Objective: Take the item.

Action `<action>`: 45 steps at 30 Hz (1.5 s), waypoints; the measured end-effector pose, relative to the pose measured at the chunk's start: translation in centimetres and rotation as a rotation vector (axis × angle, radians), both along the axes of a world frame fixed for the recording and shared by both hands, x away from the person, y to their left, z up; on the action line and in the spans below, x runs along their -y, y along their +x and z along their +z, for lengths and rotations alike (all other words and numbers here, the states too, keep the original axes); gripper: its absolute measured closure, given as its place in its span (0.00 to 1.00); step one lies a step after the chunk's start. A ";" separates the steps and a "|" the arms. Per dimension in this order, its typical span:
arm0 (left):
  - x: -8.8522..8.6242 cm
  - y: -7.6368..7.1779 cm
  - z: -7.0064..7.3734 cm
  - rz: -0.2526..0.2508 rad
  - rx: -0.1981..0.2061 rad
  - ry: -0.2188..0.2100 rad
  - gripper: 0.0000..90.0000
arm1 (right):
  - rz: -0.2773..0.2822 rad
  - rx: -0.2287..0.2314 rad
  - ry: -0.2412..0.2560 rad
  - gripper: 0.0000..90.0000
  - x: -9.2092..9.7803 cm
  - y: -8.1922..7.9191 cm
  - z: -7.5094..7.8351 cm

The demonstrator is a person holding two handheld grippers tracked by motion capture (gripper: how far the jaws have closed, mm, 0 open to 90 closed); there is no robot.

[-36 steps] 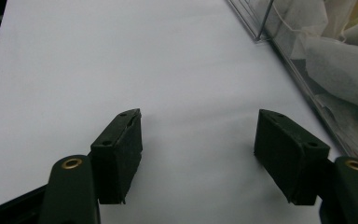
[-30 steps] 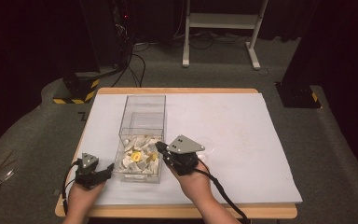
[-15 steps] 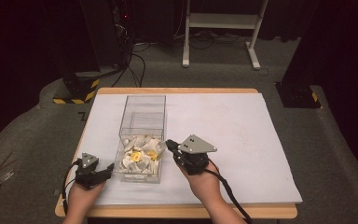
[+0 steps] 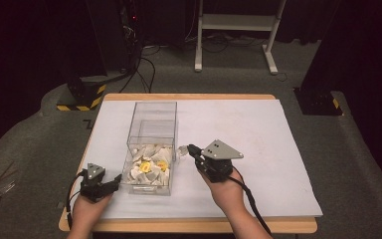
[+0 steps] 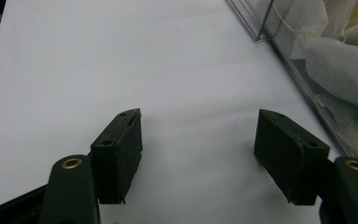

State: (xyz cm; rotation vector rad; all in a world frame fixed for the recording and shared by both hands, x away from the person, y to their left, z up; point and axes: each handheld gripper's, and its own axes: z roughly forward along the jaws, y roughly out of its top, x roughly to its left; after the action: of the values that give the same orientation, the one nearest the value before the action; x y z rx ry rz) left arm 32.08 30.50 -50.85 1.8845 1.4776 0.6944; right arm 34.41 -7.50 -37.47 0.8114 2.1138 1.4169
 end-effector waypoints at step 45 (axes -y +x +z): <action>0.0 0.0 0.0 0.000 -0.003 -0.003 0.36 | -0.215 -0.014 0.022 0.97 8.4 1.5 -1.4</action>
State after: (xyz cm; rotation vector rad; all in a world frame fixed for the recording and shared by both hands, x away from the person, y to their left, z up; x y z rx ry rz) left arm 32.12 30.52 -50.85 1.8840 1.4797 0.6893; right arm 35.88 -15.88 -38.89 1.0253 1.9574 1.3260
